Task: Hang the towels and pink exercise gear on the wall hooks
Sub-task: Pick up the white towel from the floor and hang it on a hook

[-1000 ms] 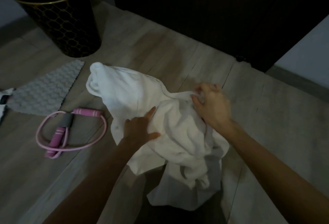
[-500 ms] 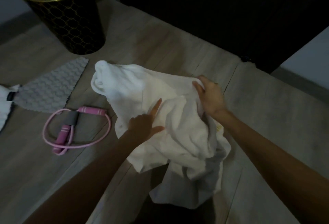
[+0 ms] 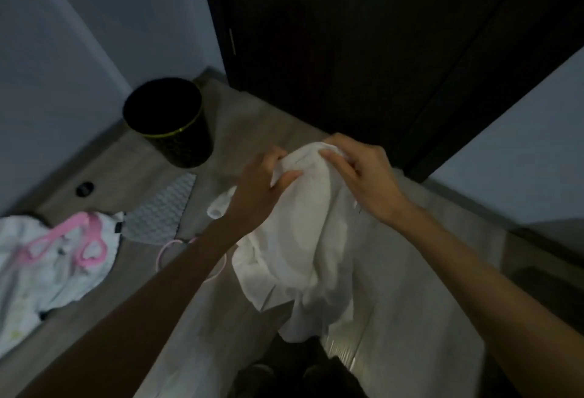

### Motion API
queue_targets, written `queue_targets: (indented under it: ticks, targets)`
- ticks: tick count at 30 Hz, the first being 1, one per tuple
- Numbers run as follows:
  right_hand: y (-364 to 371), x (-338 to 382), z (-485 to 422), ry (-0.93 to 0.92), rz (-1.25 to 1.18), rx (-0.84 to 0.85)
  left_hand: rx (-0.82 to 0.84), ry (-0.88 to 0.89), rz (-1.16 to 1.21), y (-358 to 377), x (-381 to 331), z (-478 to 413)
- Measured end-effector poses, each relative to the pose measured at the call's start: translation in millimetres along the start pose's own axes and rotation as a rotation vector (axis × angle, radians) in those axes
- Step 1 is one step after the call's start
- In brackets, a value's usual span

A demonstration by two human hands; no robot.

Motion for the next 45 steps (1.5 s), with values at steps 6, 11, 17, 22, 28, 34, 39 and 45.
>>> queue_targets:
  ticks: [6,11,17,22,28,34,39,45]
  targets:
    - [-125,141,-51,-0.024,0.068,-0.001,-0.028,0.057,0.159,-117,-169,-31]
    - [-222,263,-85,-0.101,0.242,-0.075,-0.046,0.071,0.201,-219,-297,-53]
    - [-317,384,-111,-0.195,0.368,-0.164,-0.193,0.276,0.096,-326,-439,-78]
    - [-356,436,-116,-0.191,0.241,-0.173,-0.174,0.505,-0.014,-366,-546,-75]
    - [-367,473,-113,-0.243,0.103,-0.19,-0.109,0.595,-0.083,-375,-594,-69]
    - [-361,483,-125,-0.138,-0.019,-0.192,-0.054,0.517,-0.06,-382,-557,-56]
    - [-340,501,-135,-0.181,0.062,-0.089,-0.105,0.317,0.001,-382,-483,-33]
    - [-345,491,-133,-0.178,0.098,-0.147,-0.318,0.15,-0.035,-424,-423,-11]
Point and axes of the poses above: each hand's wrist, its own z-axis away from the middle knuckle, its own y-axis out of the palm, x = y × z, the point moved 7 cm from there along -z, towards the middle knuckle, and after that the axes turned 4 degrees about -x, right-handed, at the moved point
